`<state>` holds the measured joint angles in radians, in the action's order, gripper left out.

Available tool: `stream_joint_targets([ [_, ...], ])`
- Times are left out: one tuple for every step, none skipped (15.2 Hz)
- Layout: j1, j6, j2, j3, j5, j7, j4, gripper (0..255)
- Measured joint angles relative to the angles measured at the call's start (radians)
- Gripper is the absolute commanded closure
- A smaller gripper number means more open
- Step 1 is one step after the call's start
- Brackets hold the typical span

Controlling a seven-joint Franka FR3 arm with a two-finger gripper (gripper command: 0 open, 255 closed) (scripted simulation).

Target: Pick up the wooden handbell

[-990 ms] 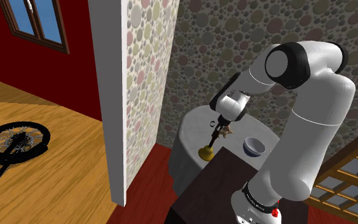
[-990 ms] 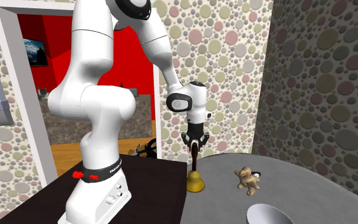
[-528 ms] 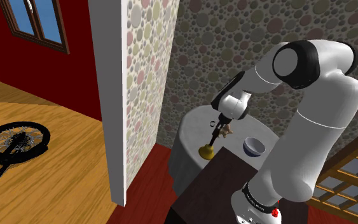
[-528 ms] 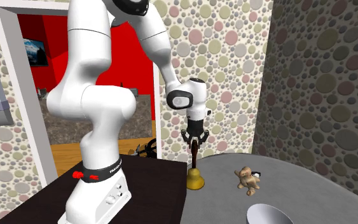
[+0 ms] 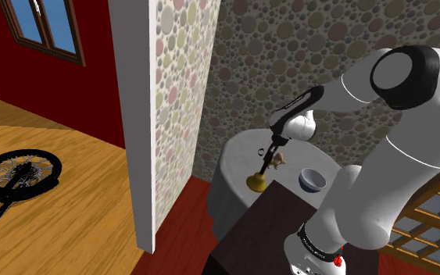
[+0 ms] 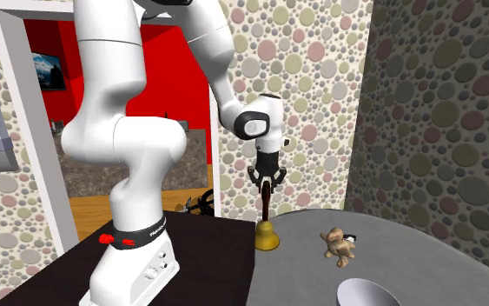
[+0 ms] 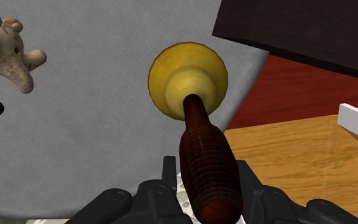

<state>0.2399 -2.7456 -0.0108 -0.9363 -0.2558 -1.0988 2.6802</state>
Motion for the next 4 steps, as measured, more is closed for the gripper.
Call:
stream_joint_targets([
  [-0.006, 0.010, -0.024, -0.003, 0.056, 0.042, 0.001, 255],
  [-0.019, 0.026, -0.056, -0.002, 0.121, 0.090, 0.002, 255],
  [-0.034, 0.038, -0.081, 0.005, 0.172, 0.128, 0.004, 255],
  [-0.047, 0.048, -0.098, 0.013, 0.208, 0.155, 0.004, 255],
])
